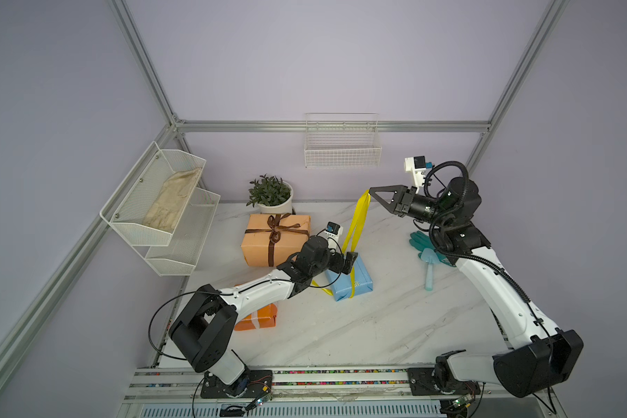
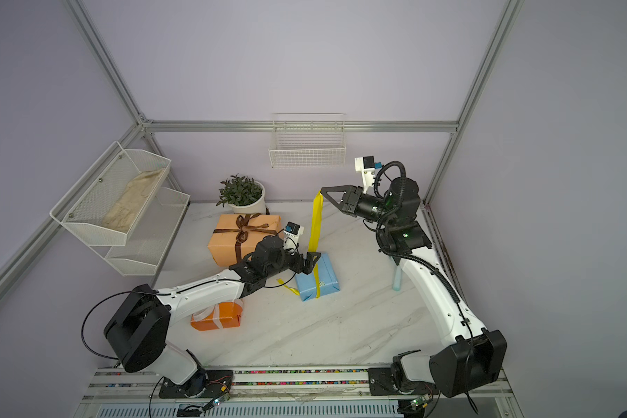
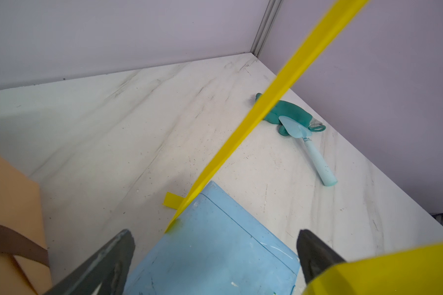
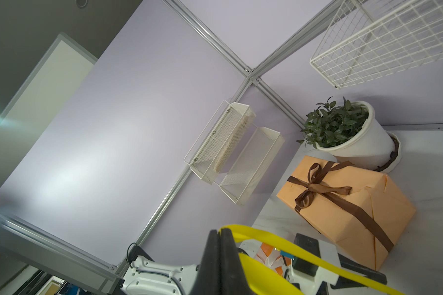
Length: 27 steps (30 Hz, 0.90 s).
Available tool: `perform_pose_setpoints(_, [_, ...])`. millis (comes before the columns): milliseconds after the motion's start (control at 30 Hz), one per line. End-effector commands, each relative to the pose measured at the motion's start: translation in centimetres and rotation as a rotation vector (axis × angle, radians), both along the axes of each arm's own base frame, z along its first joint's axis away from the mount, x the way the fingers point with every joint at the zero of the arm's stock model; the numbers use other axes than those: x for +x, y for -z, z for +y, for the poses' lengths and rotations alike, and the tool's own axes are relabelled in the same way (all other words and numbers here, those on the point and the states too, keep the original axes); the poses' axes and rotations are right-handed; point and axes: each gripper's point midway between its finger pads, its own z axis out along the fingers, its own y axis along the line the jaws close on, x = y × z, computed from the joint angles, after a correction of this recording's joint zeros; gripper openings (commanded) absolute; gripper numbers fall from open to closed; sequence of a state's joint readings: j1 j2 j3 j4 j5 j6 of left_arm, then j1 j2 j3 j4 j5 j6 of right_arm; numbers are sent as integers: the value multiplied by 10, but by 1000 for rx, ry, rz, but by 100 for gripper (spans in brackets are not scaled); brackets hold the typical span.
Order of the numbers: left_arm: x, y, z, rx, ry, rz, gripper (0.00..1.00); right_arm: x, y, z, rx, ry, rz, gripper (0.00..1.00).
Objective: Untie the ribbon bows on the gift boxes
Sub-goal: Pull the ribbon from the gift box.
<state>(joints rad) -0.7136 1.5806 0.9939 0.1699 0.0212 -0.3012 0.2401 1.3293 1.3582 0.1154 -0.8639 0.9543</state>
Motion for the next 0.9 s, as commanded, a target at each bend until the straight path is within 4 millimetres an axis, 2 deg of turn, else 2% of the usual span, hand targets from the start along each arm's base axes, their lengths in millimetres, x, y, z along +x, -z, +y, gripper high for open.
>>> perform_pose_setpoints(0, [19,-25,-6,-25,-5,-101,100,-18,-6,-5,10,-6,-1,0])
perform_pose_setpoints(333, [30,-16,-29,-52,108,-117,100,-37,3,-8,2,-20,42,0])
perform_pose_setpoints(400, [30,-14,-33,-63,133,-114,95,-38,3,-8,2,-18,43,0])
perform_pose_setpoints(500, [29,-12,-36,-78,162,-114,80,-36,6,-9,0,-13,46,0])
perform_pose_setpoints(567, [26,-13,-37,-87,185,-109,57,-34,9,-8,-4,-14,55,0])
perform_pose_setpoints(667, [19,-14,-38,-98,212,-108,35,-29,13,-7,-11,-8,56,0])
perform_pose_setpoints(767, [12,-12,-36,-99,226,-99,22,-22,15,-10,-19,29,52,0])
perform_pose_setpoints(867, [4,-7,-34,-109,240,-71,13,-12,18,-15,-26,90,46,0])
